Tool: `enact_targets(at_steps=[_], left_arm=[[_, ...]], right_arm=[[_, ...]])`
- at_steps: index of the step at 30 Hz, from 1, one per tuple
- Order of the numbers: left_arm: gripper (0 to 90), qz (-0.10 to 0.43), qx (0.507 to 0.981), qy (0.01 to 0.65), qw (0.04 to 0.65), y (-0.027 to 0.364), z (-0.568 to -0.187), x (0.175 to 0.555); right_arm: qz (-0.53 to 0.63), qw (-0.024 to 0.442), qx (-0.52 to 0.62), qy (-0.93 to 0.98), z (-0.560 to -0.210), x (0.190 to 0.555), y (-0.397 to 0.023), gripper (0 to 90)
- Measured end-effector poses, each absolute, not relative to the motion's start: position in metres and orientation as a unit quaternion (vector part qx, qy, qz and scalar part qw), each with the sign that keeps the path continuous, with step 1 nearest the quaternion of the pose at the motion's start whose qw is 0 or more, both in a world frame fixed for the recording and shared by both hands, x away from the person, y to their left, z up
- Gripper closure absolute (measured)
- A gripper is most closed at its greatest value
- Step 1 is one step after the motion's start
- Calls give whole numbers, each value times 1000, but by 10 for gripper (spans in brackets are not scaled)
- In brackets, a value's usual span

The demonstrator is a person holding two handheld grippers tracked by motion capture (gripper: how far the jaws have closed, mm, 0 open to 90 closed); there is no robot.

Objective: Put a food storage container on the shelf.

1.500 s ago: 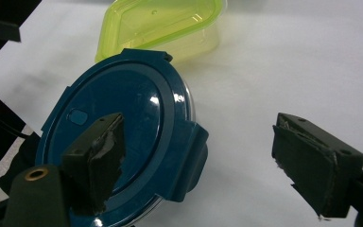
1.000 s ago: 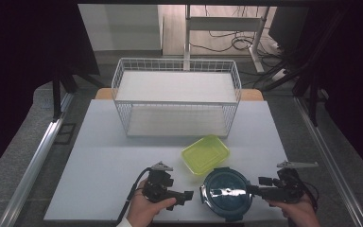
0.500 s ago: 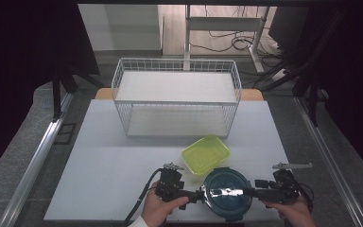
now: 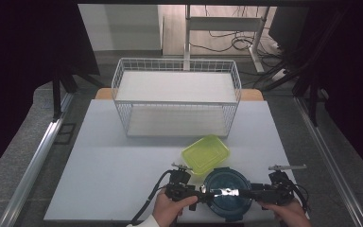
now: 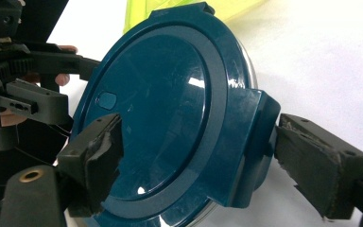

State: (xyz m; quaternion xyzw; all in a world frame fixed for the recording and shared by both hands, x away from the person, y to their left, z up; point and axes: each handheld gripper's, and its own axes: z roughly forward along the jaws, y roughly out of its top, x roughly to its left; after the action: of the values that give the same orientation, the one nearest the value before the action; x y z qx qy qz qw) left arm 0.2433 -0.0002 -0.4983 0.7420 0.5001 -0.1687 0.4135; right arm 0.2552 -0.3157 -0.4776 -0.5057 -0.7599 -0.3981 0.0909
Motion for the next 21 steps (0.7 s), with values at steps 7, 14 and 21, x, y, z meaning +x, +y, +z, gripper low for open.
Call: enact_targets(at_steps=[7,14,21], left_arm=[[137,-182,735,506,413,-7,-503,244],[142,-194,730,509,413,-13,-509,245],[223,-209,720,513,418,-18,-511,245]], right_arm=[[-391,101,-515,-756,-482,256,-315,139],[-378,136,-521,-753,-492,259,-312,130],[-378,180,-539,-731,-495,261,-315,227]])
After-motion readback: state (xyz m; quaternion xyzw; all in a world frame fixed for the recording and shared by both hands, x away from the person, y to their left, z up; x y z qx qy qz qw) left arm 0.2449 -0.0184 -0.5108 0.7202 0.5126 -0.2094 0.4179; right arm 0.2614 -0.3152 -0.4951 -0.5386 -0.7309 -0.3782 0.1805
